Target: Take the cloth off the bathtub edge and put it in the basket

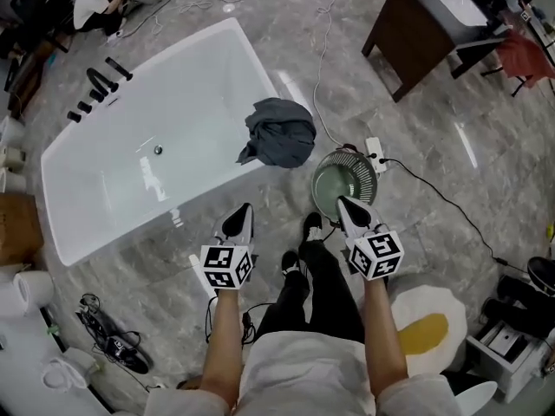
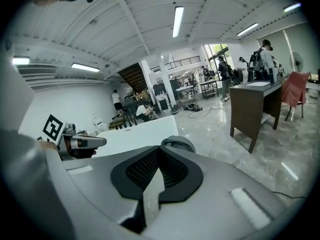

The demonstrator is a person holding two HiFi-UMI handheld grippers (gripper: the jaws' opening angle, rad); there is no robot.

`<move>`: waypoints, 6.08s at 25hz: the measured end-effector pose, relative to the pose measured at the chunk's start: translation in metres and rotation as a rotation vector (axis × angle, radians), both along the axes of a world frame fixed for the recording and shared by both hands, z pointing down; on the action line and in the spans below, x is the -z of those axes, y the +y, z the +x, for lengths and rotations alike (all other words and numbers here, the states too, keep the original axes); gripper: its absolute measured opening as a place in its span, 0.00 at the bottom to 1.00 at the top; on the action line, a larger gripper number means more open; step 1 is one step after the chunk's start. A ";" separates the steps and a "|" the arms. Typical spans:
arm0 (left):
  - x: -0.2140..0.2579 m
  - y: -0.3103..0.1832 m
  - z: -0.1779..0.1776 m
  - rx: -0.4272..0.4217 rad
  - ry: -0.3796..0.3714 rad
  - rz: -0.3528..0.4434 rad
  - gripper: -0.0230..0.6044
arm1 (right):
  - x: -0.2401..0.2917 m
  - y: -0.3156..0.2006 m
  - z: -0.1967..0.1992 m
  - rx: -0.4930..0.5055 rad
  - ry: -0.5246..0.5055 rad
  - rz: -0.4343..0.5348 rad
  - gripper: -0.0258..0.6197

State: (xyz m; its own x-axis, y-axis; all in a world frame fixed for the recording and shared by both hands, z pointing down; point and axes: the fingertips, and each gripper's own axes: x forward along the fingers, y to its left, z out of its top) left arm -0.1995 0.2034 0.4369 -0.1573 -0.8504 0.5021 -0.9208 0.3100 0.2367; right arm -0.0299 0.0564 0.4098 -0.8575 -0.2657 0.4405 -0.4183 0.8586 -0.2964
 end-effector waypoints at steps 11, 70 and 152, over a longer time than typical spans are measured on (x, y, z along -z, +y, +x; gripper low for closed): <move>-0.067 -0.084 -0.050 -0.082 -0.139 -0.034 0.13 | -0.071 -0.074 -0.079 0.059 0.000 0.045 0.04; -0.284 -0.283 -0.117 -0.671 0.436 -0.098 0.91 | -0.325 -0.108 -0.245 0.150 0.222 -0.309 0.91; -0.271 -0.275 0.267 -0.930 0.472 -0.147 0.46 | -0.305 -0.093 0.139 -0.396 0.149 -0.235 0.30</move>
